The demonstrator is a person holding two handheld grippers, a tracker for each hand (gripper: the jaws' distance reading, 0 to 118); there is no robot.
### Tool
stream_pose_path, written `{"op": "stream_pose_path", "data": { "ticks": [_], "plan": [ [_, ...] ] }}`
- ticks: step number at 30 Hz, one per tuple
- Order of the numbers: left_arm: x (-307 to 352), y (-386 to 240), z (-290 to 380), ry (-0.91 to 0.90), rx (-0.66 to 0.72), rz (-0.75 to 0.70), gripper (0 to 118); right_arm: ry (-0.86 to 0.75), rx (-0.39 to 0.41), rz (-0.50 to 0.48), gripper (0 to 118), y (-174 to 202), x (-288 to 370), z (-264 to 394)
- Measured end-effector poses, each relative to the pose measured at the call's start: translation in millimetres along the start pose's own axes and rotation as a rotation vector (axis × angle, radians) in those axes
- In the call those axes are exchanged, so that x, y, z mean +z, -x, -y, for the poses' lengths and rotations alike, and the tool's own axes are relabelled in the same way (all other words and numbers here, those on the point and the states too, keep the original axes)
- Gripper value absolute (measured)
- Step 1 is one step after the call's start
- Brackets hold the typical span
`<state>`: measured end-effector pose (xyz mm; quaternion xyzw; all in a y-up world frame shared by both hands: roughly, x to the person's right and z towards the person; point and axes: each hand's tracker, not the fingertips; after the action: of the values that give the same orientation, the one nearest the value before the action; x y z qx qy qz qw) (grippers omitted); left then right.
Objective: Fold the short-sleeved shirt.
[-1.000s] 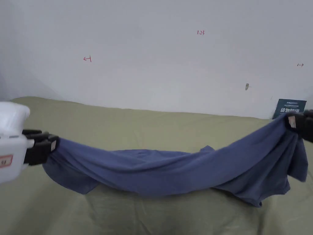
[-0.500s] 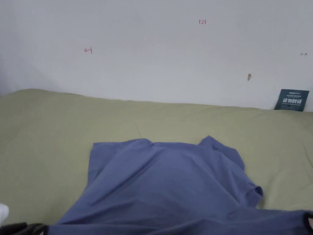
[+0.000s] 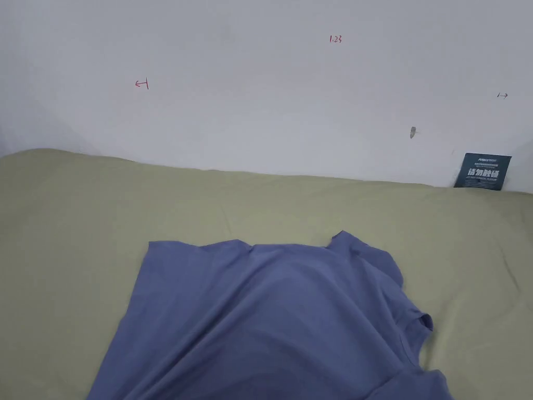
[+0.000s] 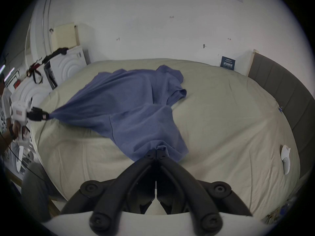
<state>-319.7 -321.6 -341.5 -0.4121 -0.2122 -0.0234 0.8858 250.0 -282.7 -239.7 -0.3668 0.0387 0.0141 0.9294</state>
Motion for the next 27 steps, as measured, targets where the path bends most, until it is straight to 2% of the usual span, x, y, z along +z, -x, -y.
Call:
{"op": "stream_pose_path", "data": {
  "ticks": [4,6,7,8,9,10,11,13,17,20,21,22,24,25,26,27],
  "plan": [
    [-2.8,8.5,3.2,0.007,0.031,0.011,4,0.028,-0.011,0.0,0,0.2,-3.3,11.2],
    [-1.5,9.1,4.9,0.009,0.052,0.009,10,0.019,-0.031,-0.005,4,-1.8,-1.0,14.4],
    [1.2,9.2,6.4,0.009,0.059,0.002,17,0.021,-0.031,-0.011,20,-2.3,2.5,14.3],
    [7.5,8.8,7.5,0.003,0.083,-0.018,28,0.019,-0.035,0.005,45,-0.2,8.5,13.5],
    [15.2,8.6,7.8,-0.008,0.106,-0.019,48,0.011,-0.037,0.006,75,0.2,15.6,12.2],
    [25.1,7.6,7.4,-0.026,0.134,-0.013,77,0.014,-0.055,-0.02,93,-0.7,23.9,9.0],
    [36.2,3.3,4.1,-0.048,0.155,-0.012,85,-0.012,-0.076,-0.03,93,1.7,34.5,4.6],
    [57.9,-8.4,-8.8,-0.115,0.158,0.004,85,-0.048,-0.096,-0.018,94,6.1,51.6,-11.2],
    [79.7,-51.2,-49.5,-0.219,0.047,-0.074,85,-0.122,-0.034,0.171,103,35.1,64.4,-49.0],
    [80.2,-90.7,-70.2,-0.266,0.026,-0.169,85,-0.131,-0.015,0.277,104,68.2,59.9,-56.2],
    [81.7,-102.7,-70.7,-0.3,0.046,-0.173,85,-0.13,-0.03,0.266,103,79.5,59.2,-52.9],
    [79.7,-110.3,-66.4,-0.307,0.077,-0.171,84,-0.131,-0.056,0.258,100,90.4,61.1,-47.4],
    [85.1,-134.0,-53.6,-0.322,0.08,-0.181,83,-0.136,-0.161,0.229,98,108.6,64.8,-31.2],
    [88.3,-145.2,-44.0,-0.328,0.072,-0.178,70,-0.13,-0.202,0.201,78,116.4,67.2,-22.3],
    [89.6,-153.5,-33.2,-0.328,0.041,-0.17,43,-0.114,-0.222,0.193,52,123.8,67.6,-13.9],
    [89.2,-160.5,-22.8,-0.322,0.013,-0.169,6,-0.078,-0.23,0.2,16,130.2,67.1,-5.5]
  ]
}}
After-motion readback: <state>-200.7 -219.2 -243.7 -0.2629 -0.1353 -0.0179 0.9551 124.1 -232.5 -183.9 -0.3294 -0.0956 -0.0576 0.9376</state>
